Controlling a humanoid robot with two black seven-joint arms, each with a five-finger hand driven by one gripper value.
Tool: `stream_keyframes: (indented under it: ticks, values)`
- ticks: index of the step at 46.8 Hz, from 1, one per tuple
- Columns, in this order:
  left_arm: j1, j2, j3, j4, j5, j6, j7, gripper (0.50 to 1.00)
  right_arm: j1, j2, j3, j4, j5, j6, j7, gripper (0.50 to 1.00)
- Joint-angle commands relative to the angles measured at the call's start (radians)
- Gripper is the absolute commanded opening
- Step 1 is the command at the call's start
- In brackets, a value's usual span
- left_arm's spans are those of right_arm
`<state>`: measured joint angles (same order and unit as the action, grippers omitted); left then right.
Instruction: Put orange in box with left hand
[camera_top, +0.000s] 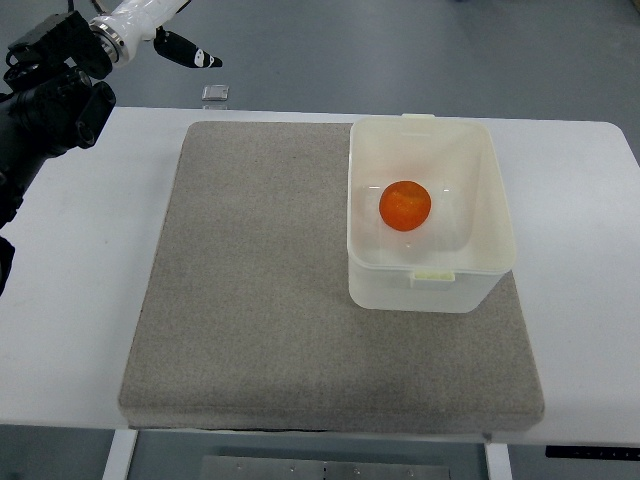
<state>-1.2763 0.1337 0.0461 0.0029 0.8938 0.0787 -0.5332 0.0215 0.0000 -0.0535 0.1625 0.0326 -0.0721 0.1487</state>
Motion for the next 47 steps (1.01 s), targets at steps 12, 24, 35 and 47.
stream_keyframes:
  ticks: [12,24,35,47]
  values:
    - [0.032,0.000,-0.046,0.000,-0.148,-0.016,0.268,0.958,0.000,0.000,0.000,0.000,0.000,0.000,0.000,0.926]
    - [0.032,0.001,-0.041,0.000,-0.407,-0.065,0.389,0.958,0.000,0.000,0.000,0.000,0.000,0.000,0.000,0.926]
    - [0.032,0.003,-0.054,-0.003,-0.591,-0.096,0.389,0.934,0.000,0.000,0.000,0.000,0.000,0.000,0.000,0.926]
    - [0.037,0.030,-0.080,-0.004,-0.935,-0.246,0.377,0.917,0.000,0.000,0.000,0.000,0.000,0.000,0.000,0.926]
